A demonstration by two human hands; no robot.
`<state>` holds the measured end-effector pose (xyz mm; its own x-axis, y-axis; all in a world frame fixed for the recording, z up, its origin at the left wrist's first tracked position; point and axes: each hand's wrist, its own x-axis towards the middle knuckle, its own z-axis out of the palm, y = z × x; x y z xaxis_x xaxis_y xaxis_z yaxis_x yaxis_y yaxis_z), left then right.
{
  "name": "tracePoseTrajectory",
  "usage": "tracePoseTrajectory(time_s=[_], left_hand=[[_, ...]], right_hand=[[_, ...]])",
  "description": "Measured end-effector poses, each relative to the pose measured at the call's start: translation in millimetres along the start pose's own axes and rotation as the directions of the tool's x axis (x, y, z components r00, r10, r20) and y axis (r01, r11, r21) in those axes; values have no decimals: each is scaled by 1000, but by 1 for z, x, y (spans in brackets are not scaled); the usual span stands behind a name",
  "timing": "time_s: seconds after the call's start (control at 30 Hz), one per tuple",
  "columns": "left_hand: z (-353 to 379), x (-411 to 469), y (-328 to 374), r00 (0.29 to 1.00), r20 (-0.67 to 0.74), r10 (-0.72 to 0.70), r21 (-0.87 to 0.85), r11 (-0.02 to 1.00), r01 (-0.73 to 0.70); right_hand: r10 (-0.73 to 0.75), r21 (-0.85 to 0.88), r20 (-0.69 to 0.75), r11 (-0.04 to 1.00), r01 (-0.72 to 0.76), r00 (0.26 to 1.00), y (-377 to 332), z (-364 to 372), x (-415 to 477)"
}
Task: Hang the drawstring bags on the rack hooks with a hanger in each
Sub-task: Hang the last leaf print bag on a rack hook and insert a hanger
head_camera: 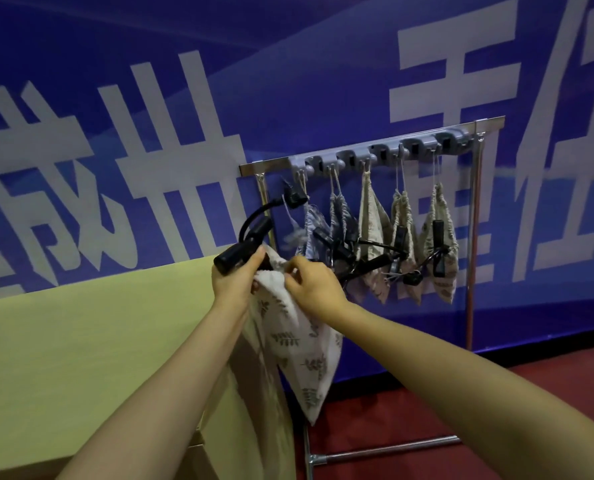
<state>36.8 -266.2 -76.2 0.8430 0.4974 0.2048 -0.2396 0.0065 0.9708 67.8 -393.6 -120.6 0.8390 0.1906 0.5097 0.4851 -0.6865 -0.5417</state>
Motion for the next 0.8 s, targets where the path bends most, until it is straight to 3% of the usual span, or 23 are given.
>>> tracePoseTrajectory(time_s=[0.07, 0.13, 0.23, 0.3, 0.4, 0.5, 0.57, 0.67, 0.73, 0.8], left_hand=[[-3, -2, 4, 999, 49, 6, -7, 1000, -5], [-9, -4, 8, 995, 95, 16, 48, 999, -21], [-16, -8, 11, 973, 232, 20, 37, 999, -30], [-19, -13, 12, 943, 333, 3, 48, 999, -20], [-17, -21, 15, 914, 405, 4, 141, 988, -67], [-17, -22, 19, 950, 311, 35, 147, 986, -85], [-22, -14, 16, 975, 222, 22, 144, 988, -55], [-29, -3, 4, 984, 177, -8, 105, 994, -11], [-30, 1, -5, 986, 163, -23, 109, 994, 5], [-29, 3, -9, 988, 152, -34, 94, 995, 20]], right_hand=[[141, 67, 53, 987, -145, 989, 2, 1, 10], [213, 45, 214, 973, -227, 953, 6, -2, 20], [186, -73, 466, 982, -172, 865, 6, -1, 21], [166, -3, 432, 983, -182, 886, 3, 9, 19], [263, 269, 276, 902, -337, 924, -3, 20, 18], [333, 355, 155, 860, -367, 930, 7, 20, 22], [443, 496, 65, 764, -414, 894, 17, 12, 28], [544, 708, 144, 528, -470, 827, 31, -9, 37], [479, 709, 231, 513, -484, 847, 35, -22, 36], [409, 675, 255, 574, -464, 876, 35, -32, 29]])
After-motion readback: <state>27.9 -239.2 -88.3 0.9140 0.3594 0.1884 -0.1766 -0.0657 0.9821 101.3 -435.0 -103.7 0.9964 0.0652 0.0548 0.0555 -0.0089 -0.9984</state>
